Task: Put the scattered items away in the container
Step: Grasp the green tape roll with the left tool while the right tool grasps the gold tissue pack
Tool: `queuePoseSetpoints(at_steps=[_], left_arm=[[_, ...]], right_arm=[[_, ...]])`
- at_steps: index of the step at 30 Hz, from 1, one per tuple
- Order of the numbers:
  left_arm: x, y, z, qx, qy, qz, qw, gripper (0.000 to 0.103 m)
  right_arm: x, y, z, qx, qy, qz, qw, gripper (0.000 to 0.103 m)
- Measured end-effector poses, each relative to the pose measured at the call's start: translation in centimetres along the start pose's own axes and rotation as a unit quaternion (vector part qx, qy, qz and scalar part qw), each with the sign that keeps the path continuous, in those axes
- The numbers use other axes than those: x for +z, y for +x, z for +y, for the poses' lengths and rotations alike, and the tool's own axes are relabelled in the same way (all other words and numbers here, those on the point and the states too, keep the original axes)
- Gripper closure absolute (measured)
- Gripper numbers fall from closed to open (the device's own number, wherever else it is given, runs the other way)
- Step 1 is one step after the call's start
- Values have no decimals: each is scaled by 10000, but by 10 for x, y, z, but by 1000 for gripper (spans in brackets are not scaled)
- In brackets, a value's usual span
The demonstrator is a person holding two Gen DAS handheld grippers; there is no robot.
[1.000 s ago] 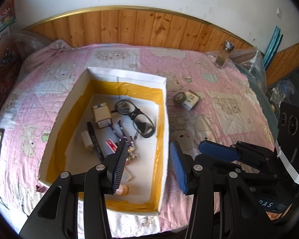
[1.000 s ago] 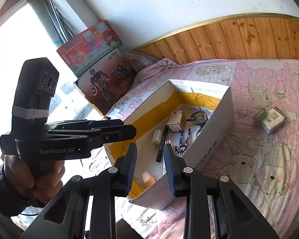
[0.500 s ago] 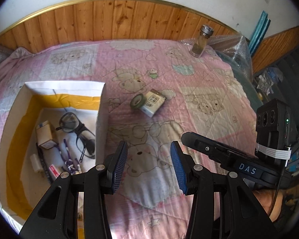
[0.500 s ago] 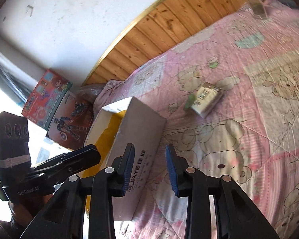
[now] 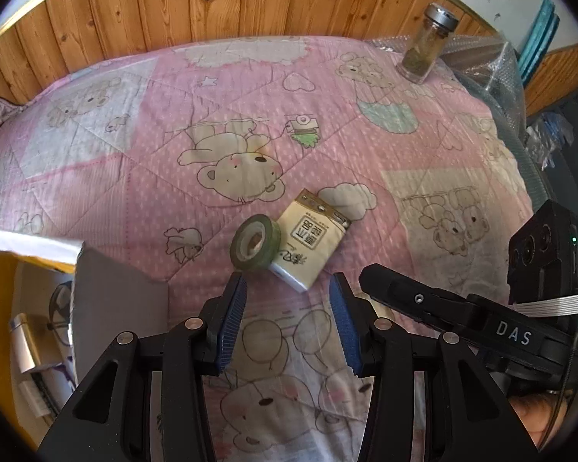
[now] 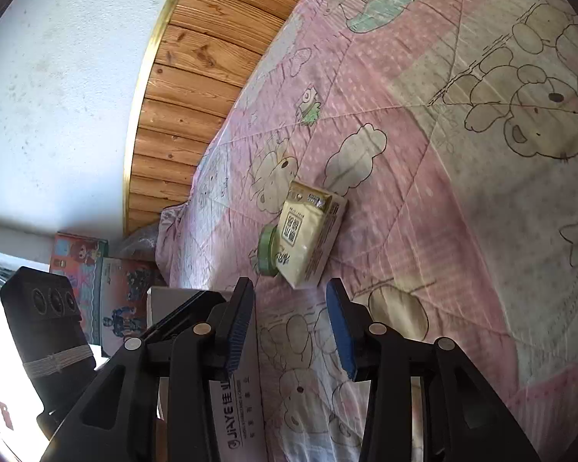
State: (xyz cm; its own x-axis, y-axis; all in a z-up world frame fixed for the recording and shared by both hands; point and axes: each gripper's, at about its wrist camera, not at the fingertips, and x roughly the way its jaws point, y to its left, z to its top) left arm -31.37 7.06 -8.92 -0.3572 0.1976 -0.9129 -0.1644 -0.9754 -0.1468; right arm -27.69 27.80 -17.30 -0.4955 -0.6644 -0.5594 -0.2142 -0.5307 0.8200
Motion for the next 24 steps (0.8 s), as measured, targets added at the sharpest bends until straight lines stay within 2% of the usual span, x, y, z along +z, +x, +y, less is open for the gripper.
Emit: queuePoseSetpoints(at_steps=[3,6,10,11,13,14,15,16,17,20,24], left_arm=[[10,25,4,34,-35,130,9999,56],[18,45,11,3,-125,242,9996,56],[21,60,25,-341,-467,317,9978,56],[22,60,25,-360,-435,287,9980,56],[23,60,24,-341,-343,234,9986,57],[23,60,25,-332,-342,216,9986,59],[24,60,25,-308,-326,199,9988,61],[24,60,25,-296,-314,188,9989,61],[24,58,26,-301,-316,156,9989,65],[24,56,27,-333,-356,166,9987,67],[24,49,29,-512,-526,204,9971,71]], right_arm=[[14,16,-9,-66,207,49,9998,54],[25,33,-14,-168,302,161,9993,54],[37,48,-3,-146,154,206,9996,50],[40,51,1,-158,87,208,9996,45],[44,57,10,-298,-198,236,9991,45],[46,59,14,-399,-351,258,9983,51],[47,63,16,-500,-457,280,9973,64],[49,65,17,-539,-503,287,9969,67],[51,67,16,-537,-516,300,9968,78],[50,66,19,-519,-704,276,9958,80],[44,49,34,-758,-1222,33,9896,81]])
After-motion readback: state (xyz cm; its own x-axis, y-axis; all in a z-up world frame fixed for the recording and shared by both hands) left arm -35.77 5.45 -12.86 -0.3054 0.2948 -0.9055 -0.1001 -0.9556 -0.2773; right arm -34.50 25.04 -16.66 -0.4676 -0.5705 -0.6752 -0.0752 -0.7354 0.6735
